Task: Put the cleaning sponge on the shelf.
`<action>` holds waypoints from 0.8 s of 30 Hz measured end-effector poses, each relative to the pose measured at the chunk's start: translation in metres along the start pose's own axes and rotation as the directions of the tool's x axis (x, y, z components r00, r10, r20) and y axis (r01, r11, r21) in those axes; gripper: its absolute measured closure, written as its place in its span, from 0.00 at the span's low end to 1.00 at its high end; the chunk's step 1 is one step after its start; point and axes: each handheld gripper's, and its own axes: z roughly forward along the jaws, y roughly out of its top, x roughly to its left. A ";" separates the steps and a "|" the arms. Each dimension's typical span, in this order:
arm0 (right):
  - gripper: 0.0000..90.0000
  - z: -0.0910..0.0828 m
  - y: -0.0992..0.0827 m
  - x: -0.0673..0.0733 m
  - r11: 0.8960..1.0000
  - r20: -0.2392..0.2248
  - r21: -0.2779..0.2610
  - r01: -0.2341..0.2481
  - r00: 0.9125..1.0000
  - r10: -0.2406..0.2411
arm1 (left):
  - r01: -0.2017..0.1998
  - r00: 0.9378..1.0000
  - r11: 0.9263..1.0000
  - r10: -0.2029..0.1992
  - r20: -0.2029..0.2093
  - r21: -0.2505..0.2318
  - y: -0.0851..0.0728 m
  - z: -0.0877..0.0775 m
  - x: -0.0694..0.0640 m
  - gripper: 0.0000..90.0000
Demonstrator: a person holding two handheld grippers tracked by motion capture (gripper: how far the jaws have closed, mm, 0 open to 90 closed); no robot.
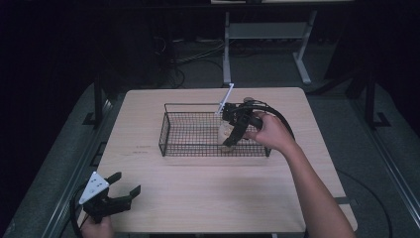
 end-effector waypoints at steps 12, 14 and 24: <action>0.17 0.002 -0.008 0.007 1.000 -0.014 0.013 0.006 1.000 -0.006 | 0.002 1.000 1.000 -0.002 0.001 0.001 0.000 0.000 -0.001 0.15; 0.16 0.002 -0.009 0.010 1.000 -0.005 0.014 0.012 1.000 -0.012 | 0.001 1.000 1.000 -0.001 0.002 0.003 0.000 0.001 -0.001 0.15; 0.16 0.004 -0.011 0.018 0.999 -0.019 0.010 0.031 0.999 -0.030 | 0.001 1.000 1.000 -0.001 -0.001 0.003 0.000 0.001 -0.001 0.15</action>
